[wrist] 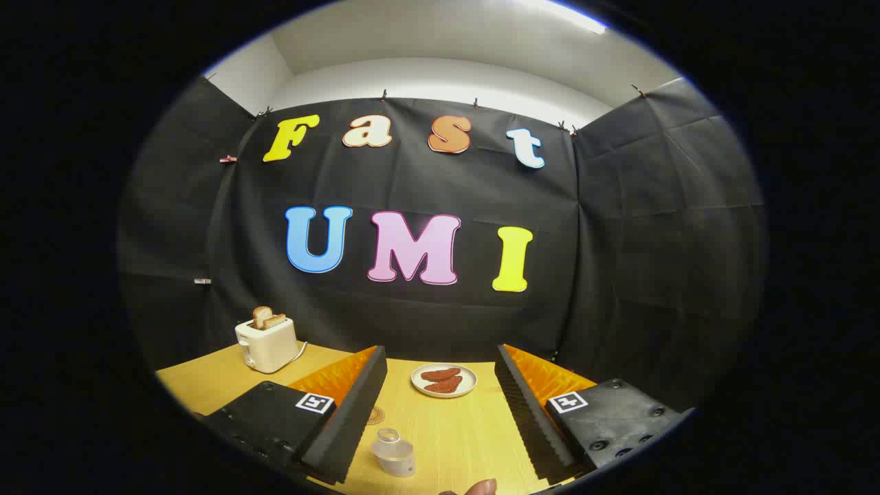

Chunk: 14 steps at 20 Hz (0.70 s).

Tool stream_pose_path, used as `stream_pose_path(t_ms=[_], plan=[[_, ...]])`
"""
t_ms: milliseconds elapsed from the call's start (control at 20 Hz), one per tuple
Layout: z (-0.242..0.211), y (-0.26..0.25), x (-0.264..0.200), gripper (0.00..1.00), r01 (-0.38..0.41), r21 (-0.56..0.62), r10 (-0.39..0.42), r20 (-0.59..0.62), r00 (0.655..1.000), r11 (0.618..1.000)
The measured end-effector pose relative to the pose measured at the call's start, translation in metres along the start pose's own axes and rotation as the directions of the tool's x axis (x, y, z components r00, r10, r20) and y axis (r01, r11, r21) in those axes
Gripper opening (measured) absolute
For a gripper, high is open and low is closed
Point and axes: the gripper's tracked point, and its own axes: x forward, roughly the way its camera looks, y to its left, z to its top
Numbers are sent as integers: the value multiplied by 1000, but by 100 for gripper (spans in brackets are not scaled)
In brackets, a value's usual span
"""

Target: Take the bottle from table, then pour the juice into the cup, finally place the bottle on the coaster

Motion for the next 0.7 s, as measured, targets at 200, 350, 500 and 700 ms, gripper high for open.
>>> stream_pose_path(t_ms=[200, 350, 500, 700], plan=[[-6, 1, 3, 97, -13, 19, 14, -25, 1000, 1000], [-9, 1, 2, 97, -15, 8, 15, -34, 999, 1000], [-11, 4, 3, 97, -21, -7, 21, -36, 999, 1000], [-13, 5, 2, 97, -30, -7, 30, -40, 999, 1000]])
